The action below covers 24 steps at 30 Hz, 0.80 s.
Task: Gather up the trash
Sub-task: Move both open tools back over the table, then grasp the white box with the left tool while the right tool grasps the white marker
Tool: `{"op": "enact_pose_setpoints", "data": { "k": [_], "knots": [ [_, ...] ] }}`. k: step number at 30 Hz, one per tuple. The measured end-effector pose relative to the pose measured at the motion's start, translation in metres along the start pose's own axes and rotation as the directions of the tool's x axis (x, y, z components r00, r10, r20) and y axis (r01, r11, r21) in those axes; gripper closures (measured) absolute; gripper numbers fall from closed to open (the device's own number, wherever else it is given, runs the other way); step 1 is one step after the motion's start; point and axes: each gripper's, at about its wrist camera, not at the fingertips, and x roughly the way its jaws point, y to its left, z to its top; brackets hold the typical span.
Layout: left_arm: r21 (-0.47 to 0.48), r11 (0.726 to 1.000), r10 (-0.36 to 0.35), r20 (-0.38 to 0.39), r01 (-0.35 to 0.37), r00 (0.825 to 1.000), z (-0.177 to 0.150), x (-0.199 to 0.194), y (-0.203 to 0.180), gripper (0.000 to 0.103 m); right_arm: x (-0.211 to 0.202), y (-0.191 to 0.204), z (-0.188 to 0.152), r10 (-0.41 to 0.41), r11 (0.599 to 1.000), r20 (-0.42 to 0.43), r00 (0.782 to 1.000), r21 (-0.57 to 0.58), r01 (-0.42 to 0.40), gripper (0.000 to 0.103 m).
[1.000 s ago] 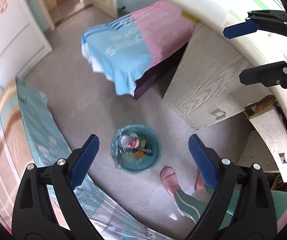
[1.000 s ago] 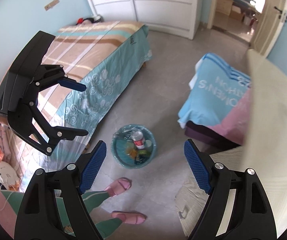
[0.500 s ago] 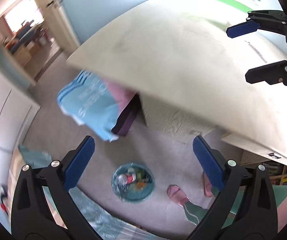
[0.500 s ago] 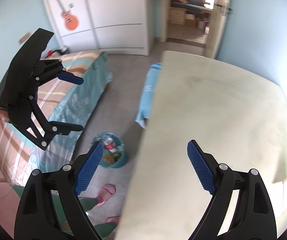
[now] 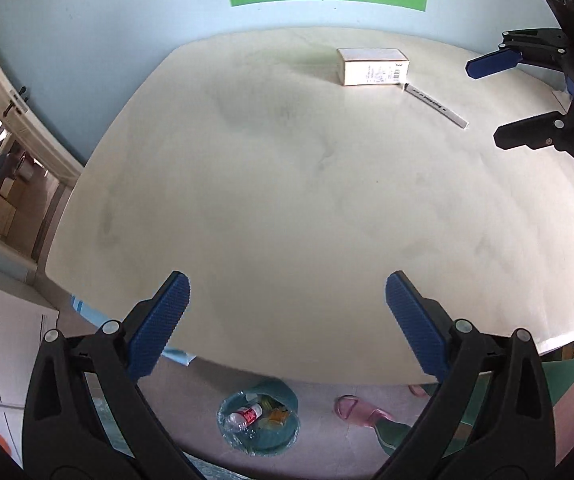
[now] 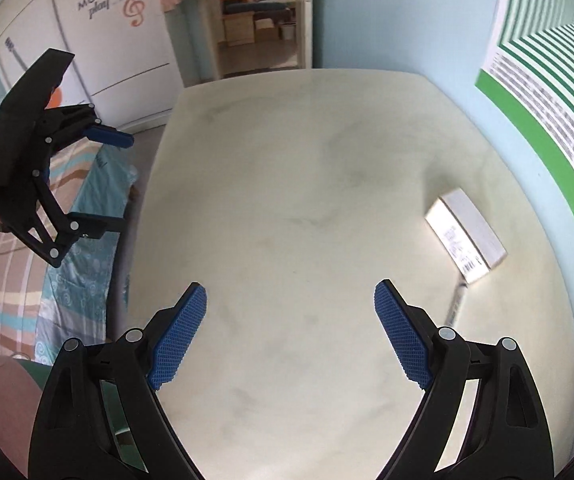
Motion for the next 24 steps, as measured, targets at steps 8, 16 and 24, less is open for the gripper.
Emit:
{"op": "enact_pose_setpoints", "data": {
  "k": [8,16,24],
  "knots": [
    [0.077,0.995,-0.059,0.017,0.058,0.998,0.071,0.027,-0.044,0.007,-0.022,-0.074,-0.047,-0.057,0.991,-0.032,0.998,0.117,0.061,0.017],
    [0.202,0.972,-0.120,0.004,0.117,0.993,0.134,0.067,-0.057,0.007,-0.007,-0.105,-0.053,-0.116,0.980,-0.073,0.991,0.156,0.126,0.017],
    [0.369,0.910,-0.197,-0.010,0.187,0.980,0.201,0.114,-0.049,0.007,0.023,-0.143,-0.048,-0.157,0.930,-0.115,0.981,0.318,0.186,0.017]
  ]
}}
